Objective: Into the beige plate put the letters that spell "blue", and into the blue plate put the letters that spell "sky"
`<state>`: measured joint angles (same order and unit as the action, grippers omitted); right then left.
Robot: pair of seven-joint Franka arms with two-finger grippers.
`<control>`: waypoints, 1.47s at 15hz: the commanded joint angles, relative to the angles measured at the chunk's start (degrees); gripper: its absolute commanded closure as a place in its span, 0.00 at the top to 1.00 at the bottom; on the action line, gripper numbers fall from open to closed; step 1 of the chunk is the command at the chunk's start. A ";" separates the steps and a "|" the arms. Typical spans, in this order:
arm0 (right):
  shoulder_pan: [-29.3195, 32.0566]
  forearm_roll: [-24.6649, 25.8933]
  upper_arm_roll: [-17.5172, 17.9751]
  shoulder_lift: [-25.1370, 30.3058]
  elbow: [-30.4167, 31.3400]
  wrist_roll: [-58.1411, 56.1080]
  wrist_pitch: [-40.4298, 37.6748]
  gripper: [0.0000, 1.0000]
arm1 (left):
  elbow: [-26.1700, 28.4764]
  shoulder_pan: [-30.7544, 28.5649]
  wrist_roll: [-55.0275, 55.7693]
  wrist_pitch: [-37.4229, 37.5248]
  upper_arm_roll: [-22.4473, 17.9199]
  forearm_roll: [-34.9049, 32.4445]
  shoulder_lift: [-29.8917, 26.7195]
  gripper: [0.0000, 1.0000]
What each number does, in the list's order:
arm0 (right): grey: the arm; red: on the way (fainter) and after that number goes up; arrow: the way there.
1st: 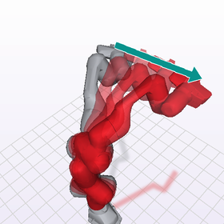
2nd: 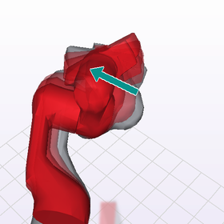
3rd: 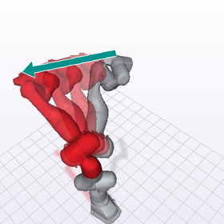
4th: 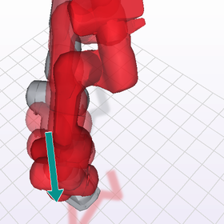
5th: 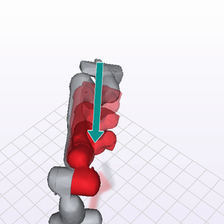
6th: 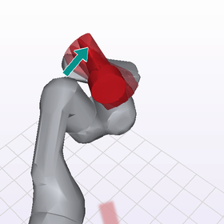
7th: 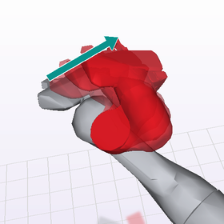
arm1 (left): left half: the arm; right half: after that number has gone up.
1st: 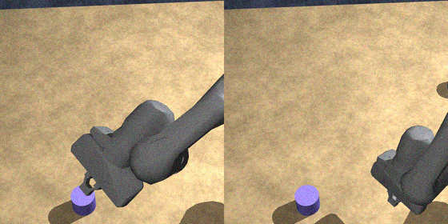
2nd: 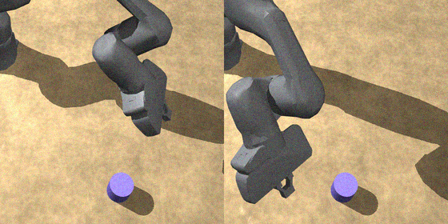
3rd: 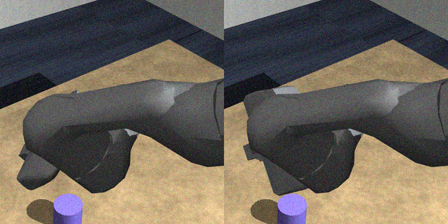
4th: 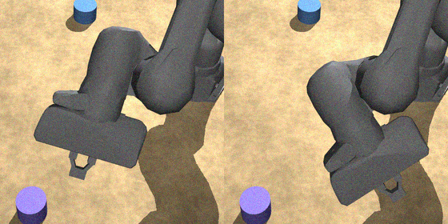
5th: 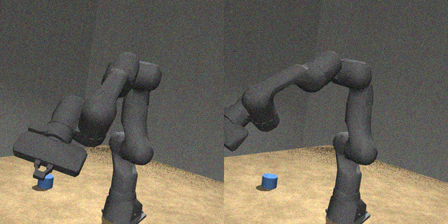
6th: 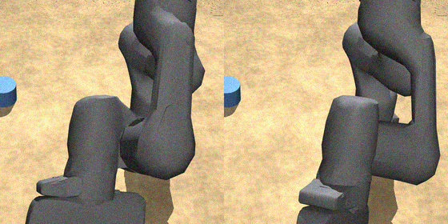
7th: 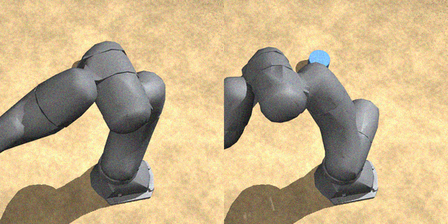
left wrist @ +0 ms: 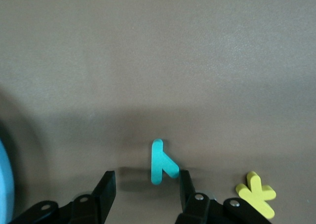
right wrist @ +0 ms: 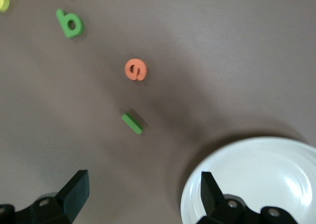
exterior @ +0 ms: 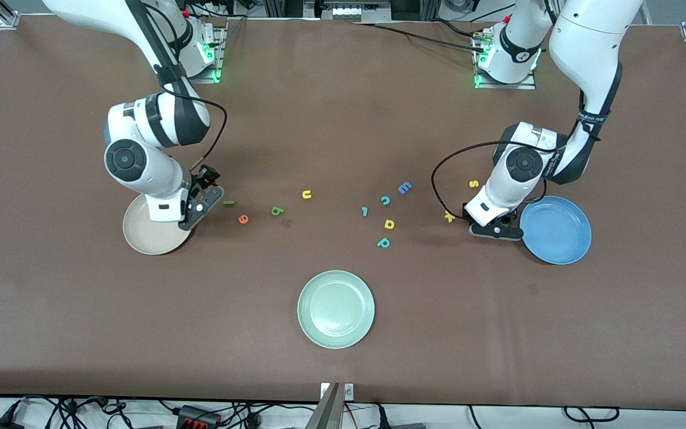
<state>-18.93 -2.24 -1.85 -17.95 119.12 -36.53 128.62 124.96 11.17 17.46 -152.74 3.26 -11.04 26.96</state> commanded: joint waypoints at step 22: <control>-5.51 10.42 -0.35 -6.39 3.75 -11.98 12.35 0.54 | -8.50 -4.03 -17.25 26.08 0.35 -1.35 -9.12 0.12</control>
<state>-24.28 7.39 -2.28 -24.59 122.10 -47.60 140.02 118.67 9.85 6.55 -131.14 3.41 -11.16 18.09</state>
